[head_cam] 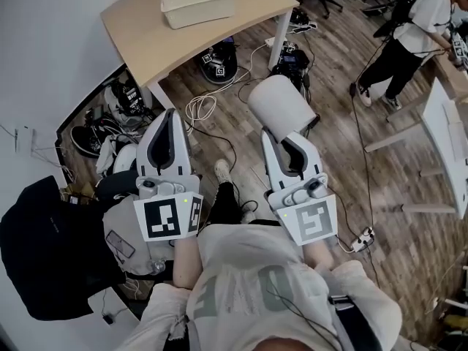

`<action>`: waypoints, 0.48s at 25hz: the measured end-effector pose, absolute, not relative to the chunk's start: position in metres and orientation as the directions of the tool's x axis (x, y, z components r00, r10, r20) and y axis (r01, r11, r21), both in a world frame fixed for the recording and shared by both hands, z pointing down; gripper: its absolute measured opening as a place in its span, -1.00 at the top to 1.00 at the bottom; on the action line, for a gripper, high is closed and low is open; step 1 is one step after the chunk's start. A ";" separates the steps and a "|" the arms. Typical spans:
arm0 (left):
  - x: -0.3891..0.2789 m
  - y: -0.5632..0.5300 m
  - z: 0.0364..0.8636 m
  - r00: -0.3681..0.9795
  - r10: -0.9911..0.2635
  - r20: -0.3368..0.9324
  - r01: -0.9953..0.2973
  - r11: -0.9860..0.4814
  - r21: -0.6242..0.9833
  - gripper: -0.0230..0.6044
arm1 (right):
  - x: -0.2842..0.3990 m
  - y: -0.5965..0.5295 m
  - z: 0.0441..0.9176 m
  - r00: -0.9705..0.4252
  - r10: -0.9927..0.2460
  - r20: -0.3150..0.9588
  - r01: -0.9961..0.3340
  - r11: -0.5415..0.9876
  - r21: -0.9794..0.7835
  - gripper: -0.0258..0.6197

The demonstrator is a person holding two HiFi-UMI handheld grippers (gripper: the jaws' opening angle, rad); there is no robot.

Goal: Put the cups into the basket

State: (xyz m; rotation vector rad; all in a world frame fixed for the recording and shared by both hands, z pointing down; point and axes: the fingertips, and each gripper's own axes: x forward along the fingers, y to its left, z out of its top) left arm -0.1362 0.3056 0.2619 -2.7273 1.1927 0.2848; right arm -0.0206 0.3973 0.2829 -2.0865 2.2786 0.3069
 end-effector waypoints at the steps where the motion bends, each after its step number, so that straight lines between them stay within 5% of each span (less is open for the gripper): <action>1: -0.130 0.297 0.262 0.670 -0.704 -0.236 -0.734 -0.677 -0.061 0.90 | -0.016 0.388 0.284 -0.095 -0.983 -0.158 -0.990 0.076 0.119 0.86; 12: -0.081 0.165 0.243 0.688 -0.675 -0.266 -0.709 -0.704 -0.045 0.90 | 0.026 0.251 0.266 -0.083 -0.984 -0.156 -0.986 0.058 0.158 0.86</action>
